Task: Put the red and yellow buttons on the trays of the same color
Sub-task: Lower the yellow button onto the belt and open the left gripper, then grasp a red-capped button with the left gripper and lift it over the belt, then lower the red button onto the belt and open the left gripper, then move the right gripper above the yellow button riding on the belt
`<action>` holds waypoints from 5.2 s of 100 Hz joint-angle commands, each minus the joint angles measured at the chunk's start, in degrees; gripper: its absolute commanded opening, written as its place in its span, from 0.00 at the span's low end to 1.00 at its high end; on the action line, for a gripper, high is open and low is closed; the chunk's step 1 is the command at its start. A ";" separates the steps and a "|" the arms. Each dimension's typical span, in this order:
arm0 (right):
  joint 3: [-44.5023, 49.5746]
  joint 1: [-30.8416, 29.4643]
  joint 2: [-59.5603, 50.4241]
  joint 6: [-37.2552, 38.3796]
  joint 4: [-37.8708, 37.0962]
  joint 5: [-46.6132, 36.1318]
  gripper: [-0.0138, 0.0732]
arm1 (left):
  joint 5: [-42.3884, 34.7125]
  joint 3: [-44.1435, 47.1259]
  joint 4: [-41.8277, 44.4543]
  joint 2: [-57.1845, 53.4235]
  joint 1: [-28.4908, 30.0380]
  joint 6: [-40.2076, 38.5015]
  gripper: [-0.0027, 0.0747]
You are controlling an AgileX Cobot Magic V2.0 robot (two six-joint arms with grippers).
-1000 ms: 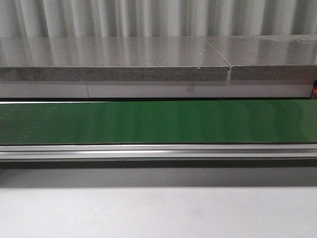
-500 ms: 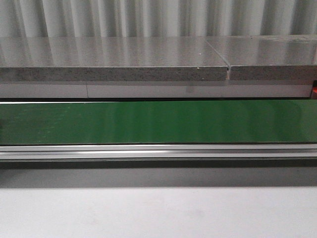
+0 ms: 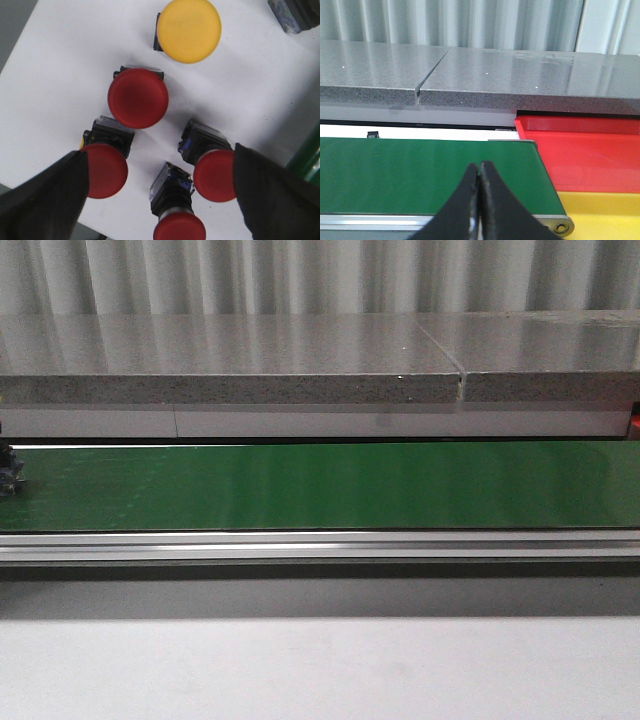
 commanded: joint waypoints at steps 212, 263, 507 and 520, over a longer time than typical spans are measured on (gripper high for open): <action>-0.39 -0.08 -0.90 -0.06 -0.66 -4.00 0.08 | 0.74 -5.25 0.93 -9.76 -11.34 8.34 0.34; -0.39 -0.08 -0.90 -0.06 -0.66 -4.00 0.08 | 0.51 -5.25 0.93 -5.61 -24.34 8.26 0.34; -32.80 0.13 22.16 -0.97 0.31 33.36 0.08 | -23.07 41.63 -5.12 -67.65 -40.64 7.36 0.01; -38.93 0.62 29.04 -0.97 1.17 35.05 0.08 | -23.07 41.63 -5.12 -67.65 -40.64 7.36 0.01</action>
